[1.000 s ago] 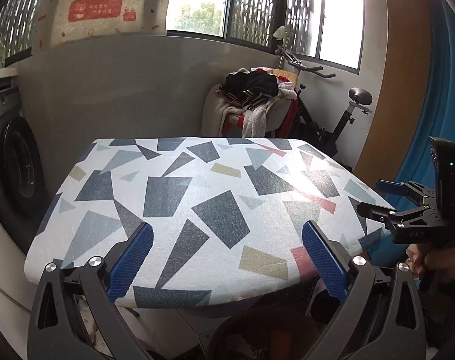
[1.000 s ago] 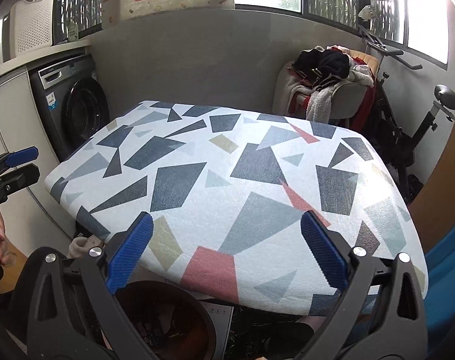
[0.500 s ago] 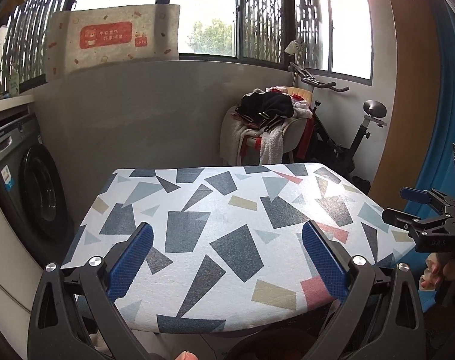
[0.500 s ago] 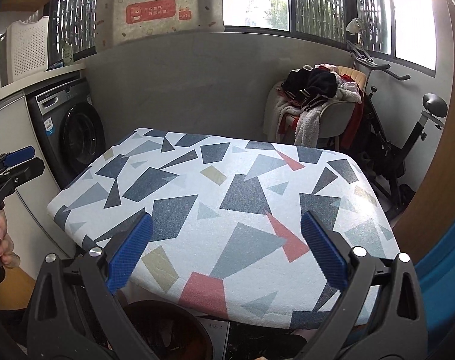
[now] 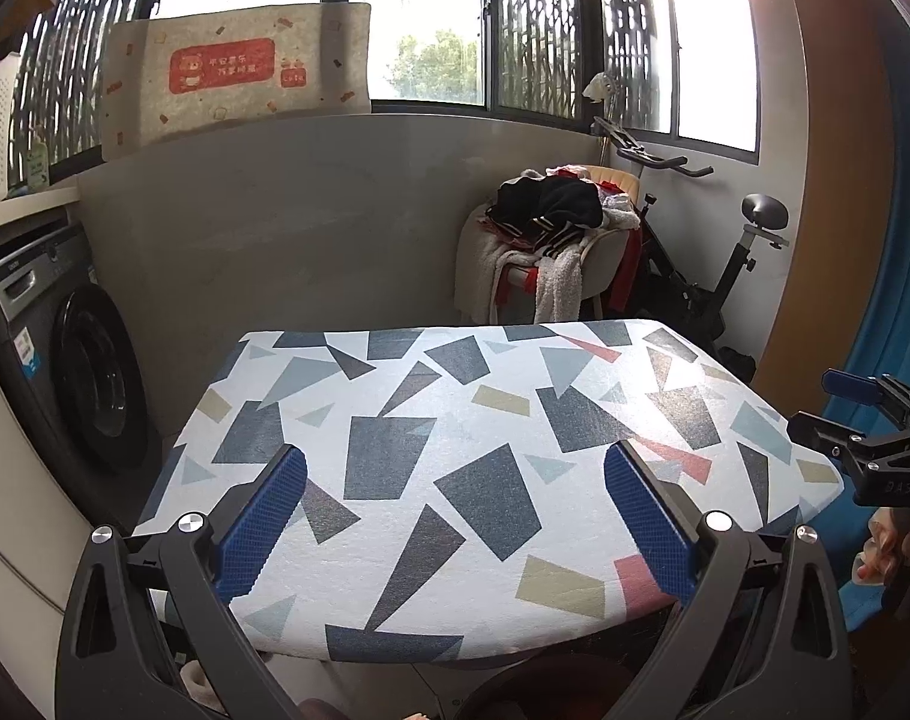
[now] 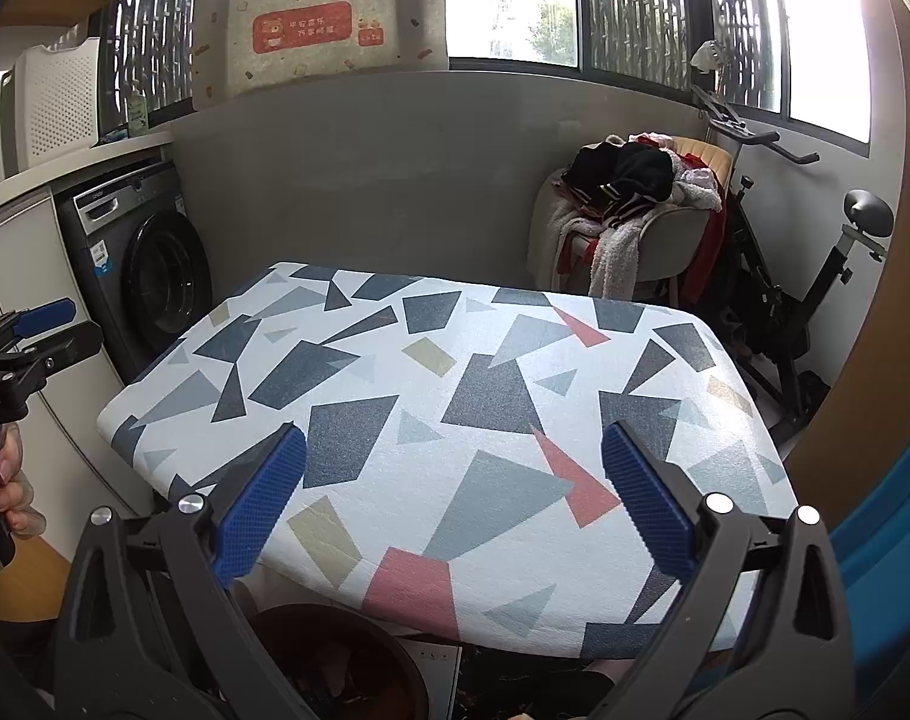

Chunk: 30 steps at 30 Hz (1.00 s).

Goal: Collect trash

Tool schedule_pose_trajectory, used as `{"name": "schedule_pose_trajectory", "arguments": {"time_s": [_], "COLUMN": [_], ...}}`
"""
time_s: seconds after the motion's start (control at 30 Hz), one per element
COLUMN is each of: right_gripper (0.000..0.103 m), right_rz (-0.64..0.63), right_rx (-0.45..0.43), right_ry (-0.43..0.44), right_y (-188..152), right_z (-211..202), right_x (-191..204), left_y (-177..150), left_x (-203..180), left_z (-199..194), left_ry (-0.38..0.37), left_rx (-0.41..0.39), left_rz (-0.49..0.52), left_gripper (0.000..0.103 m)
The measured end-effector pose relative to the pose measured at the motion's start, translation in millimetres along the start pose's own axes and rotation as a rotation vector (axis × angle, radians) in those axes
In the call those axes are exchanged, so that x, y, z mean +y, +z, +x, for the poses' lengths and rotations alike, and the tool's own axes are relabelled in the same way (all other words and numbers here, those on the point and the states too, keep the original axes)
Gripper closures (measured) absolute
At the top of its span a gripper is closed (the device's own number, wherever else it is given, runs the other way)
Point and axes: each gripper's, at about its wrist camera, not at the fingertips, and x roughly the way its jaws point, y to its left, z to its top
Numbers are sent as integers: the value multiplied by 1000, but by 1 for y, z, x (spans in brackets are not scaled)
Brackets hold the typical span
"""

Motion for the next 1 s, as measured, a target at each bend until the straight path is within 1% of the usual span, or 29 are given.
{"name": "schedule_pose_trajectory", "arguments": {"time_s": [0.17,0.67,1.0], "right_gripper": [6,6,6], "right_rz": [-1,-22,-29], "right_rx": [4,10,11], "right_ry": [-1,-16,-19], "right_y": [-1,-6,-9], "right_z": [0,4,4], "right_x": [0,-2,-2], "left_y": [-1,-7,-10], "left_x": [1,-6,-9], "left_z": [3,5,3], "left_ry": [7,23,15], "left_rx": [10,24,13], "left_rz": [1,53,64], "left_gripper": [6,6,6]}}
